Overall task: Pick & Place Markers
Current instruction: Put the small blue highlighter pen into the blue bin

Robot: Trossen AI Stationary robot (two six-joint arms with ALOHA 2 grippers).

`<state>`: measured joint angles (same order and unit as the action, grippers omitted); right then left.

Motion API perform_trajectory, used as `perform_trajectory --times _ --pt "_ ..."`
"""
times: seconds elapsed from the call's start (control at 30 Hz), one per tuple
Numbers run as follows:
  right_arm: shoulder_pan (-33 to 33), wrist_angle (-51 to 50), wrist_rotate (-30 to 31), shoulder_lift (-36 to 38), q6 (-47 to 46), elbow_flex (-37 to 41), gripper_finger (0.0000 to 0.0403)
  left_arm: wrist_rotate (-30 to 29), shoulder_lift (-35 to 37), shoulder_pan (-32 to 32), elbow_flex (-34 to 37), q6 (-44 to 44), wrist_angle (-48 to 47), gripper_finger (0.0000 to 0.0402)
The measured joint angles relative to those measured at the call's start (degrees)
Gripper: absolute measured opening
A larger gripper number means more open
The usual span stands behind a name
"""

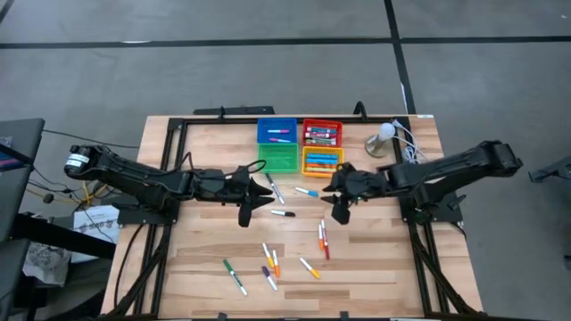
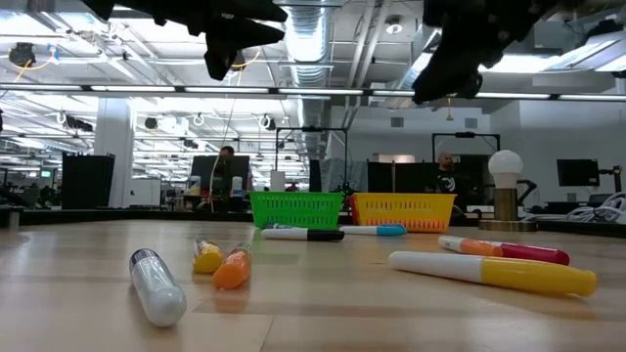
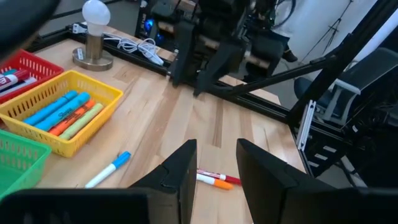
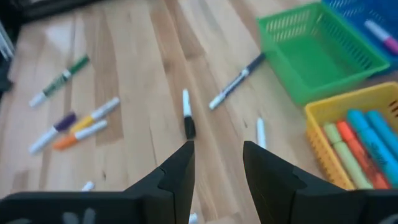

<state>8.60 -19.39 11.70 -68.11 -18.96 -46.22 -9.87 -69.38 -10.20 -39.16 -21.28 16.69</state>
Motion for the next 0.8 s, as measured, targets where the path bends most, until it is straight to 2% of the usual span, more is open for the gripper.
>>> perform_trajectory --times 0.17,0.33,0.5,0.8 --pt "-1.18 0.15 -3.48 -3.76 0.15 0.0 0.0135 0.25 0.0 0.0 0.0 0.02 -0.04 0.0113" --pt "-2.54 0.08 -6.32 -7.42 2.33 -0.96 0.0173 0.23 0.0 0.35 0.0 2.83 -0.13 0.0113" --pt "-3.94 -1.57 -7.16 -12.7 6.41 -5.62 0.0207 0.26 0.0 0.95 0.0 3.45 -0.37 0.0113" --pt "-7.58 -10.98 -7.21 -22.67 10.66 -12.17 0.0214 0.23 0.99 0.98 3.55 1.33 -0.31 0.0113"
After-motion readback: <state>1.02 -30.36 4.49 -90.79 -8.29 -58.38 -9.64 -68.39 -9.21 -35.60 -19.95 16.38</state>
